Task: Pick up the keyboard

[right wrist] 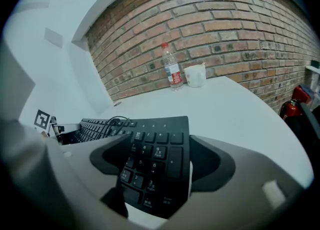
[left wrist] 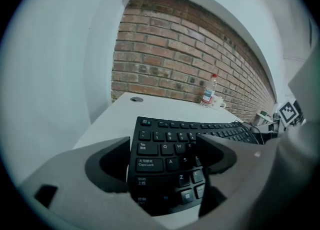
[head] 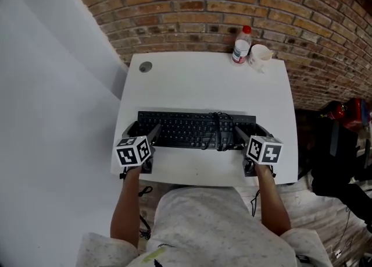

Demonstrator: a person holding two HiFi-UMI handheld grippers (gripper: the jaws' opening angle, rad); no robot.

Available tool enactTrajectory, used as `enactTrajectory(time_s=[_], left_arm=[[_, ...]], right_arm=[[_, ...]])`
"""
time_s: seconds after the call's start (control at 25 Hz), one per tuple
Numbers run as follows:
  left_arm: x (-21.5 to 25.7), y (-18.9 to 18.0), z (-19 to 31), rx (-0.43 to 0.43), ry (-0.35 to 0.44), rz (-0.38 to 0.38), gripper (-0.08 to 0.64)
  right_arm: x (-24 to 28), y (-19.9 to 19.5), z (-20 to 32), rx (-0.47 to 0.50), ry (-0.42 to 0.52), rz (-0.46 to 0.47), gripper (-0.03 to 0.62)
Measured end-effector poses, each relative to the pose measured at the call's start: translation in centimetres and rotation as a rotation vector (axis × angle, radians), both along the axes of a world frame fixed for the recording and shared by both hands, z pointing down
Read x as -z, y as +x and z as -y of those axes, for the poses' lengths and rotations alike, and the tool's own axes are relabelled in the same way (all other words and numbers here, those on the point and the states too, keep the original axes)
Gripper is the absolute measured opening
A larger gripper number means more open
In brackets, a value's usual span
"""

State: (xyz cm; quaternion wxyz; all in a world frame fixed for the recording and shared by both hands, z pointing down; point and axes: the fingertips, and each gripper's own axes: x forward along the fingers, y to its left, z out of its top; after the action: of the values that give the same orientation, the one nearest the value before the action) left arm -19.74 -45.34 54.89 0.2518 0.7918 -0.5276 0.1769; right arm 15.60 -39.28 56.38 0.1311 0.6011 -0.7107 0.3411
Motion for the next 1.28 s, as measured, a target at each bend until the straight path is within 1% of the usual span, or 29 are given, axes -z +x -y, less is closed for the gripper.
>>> enactTrajectory(time_s=[0.48, 0.76, 0.96, 1.28], left_arm=[[6.5, -1.3, -0.8, -0.018, 0.141, -0.067, 0.407], [11.2, -1.9, -1.3, -0.033, 0.224, -0.089, 0.407], [14.2, -2.3, -2.7, -0.035, 0.278, -0.114, 0.407], [18.8, -2.9, -5.0, -0.040, 0.375, -0.125, 0.407]], right_arm=[[7.8, -1.3, -1.0, -0.015, 0.160, -0.060, 0.375], [12.6, -2.1, -2.1, -0.032, 0.246, -0.079, 0.376], [16.1, -2.5, -3.6, -0.036, 0.315, -0.104, 0.376], [20.4, -3.2, -6.0, -0.042, 0.405, -0.116, 0.377]])
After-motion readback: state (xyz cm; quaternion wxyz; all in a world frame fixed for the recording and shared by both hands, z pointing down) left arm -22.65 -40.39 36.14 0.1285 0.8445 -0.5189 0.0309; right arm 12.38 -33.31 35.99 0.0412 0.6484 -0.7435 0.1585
